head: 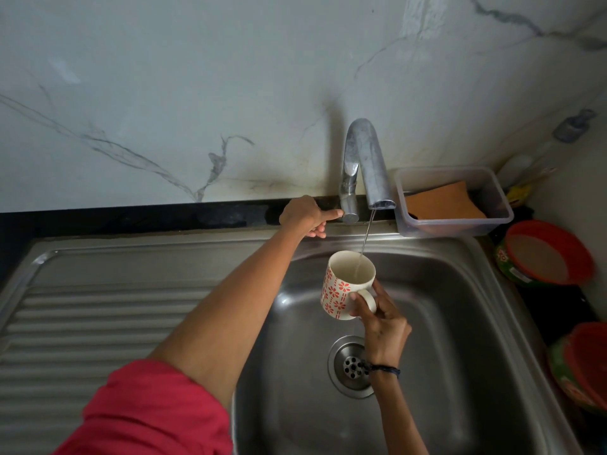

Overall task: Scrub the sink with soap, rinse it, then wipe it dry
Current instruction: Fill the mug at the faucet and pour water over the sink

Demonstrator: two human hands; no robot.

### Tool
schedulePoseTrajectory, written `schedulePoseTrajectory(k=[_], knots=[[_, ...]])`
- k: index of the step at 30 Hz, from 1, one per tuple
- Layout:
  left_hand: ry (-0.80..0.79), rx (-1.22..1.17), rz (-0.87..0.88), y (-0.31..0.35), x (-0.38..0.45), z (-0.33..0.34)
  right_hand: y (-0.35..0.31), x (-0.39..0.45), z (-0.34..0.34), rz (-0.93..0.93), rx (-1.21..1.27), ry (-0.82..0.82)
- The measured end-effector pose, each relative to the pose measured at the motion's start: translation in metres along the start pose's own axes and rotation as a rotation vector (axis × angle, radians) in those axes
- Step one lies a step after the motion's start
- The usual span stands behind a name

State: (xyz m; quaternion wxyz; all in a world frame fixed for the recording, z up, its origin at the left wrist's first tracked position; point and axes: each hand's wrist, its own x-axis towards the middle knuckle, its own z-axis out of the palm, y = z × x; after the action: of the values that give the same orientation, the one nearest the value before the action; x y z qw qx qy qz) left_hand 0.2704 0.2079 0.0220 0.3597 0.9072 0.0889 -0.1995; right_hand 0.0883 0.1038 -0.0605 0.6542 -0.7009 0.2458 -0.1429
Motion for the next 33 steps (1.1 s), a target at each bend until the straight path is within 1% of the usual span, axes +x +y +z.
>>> schedulePoseTrajectory(k=[7,12,14,17,21,24,26,28,30,31,33], knots=[[0.085,0.151,0.093,0.015,-0.010,-0.001,0.000,0.003,-0.001,-0.044,-0.030,-0.018],[0.188,0.269,0.291,0.033,-0.030,0.003,-0.001,0.000,-0.001,-0.081,-0.030,-0.031],[0.213,0.260,0.389,0.037,-0.037,0.007,-0.001,-0.002,-0.001,-0.095,-0.038,-0.044],[0.203,0.183,0.481,0.037,-0.043,0.009,0.000,-0.002,-0.003,-0.091,-0.030,-0.058],[0.189,0.257,0.539,0.034,-0.046,0.004,0.001,-0.003,-0.008,-0.053,-0.036,-0.058],[0.179,0.253,0.557,0.022,-0.045,0.006,0.002,-0.003,-0.018,-0.028,-0.072,-0.075],[0.128,0.336,0.585,0.003,-0.045,0.016,0.005,-0.002,-0.031,-0.014,-0.140,-0.126],[-0.012,0.496,0.581,-0.024,-0.050,0.032,0.009,0.005,-0.046,0.026,-0.256,-0.185],[-0.152,0.611,0.504,-0.060,-0.058,0.049,0.011,0.019,-0.058,0.042,-0.480,-0.237],[-0.202,0.650,0.468,-0.081,-0.064,0.057,0.009,0.027,-0.061,0.037,-0.619,-0.277],[-0.273,0.743,0.450,-0.116,-0.078,0.069,-0.001,0.044,-0.061,-0.003,-0.902,-0.374]])
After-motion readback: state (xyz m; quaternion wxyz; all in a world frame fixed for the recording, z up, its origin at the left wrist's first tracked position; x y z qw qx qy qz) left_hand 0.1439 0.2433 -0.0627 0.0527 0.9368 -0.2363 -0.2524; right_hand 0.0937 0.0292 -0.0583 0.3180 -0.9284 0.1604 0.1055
